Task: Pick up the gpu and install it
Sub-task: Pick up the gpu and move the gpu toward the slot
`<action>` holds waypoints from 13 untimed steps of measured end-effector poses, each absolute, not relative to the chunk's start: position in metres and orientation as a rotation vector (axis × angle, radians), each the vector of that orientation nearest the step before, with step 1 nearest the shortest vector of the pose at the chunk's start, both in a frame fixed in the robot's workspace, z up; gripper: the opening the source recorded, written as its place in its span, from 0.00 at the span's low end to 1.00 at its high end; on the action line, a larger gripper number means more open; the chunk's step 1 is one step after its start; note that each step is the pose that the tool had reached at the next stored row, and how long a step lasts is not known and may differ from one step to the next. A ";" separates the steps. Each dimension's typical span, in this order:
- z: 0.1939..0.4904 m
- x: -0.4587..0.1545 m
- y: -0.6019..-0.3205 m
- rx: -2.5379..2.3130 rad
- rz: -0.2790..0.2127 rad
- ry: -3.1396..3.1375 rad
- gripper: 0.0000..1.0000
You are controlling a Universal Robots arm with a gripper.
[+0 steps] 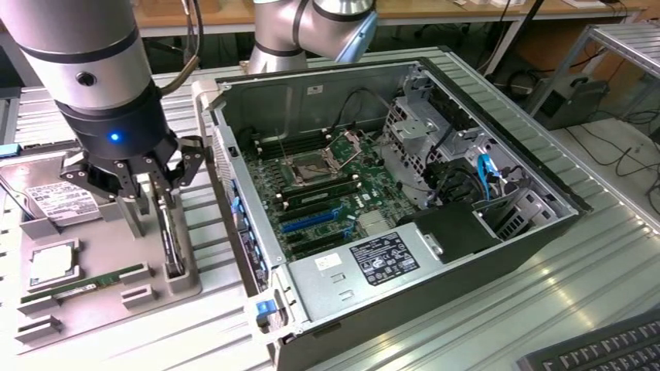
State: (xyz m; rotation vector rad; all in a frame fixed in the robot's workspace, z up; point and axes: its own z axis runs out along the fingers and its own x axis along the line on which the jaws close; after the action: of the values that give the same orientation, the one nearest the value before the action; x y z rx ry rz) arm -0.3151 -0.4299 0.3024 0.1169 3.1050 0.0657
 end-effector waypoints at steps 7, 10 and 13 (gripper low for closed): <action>0.287 -0.315 -0.430 0.114 0.066 3.105 0.36; 0.282 -0.315 -0.430 0.111 0.066 3.105 0.36; 0.276 -0.315 -0.430 0.108 0.066 3.105 0.36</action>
State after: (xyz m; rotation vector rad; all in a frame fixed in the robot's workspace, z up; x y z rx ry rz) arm -0.3151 -0.4299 0.2758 0.1079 3.1053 0.0660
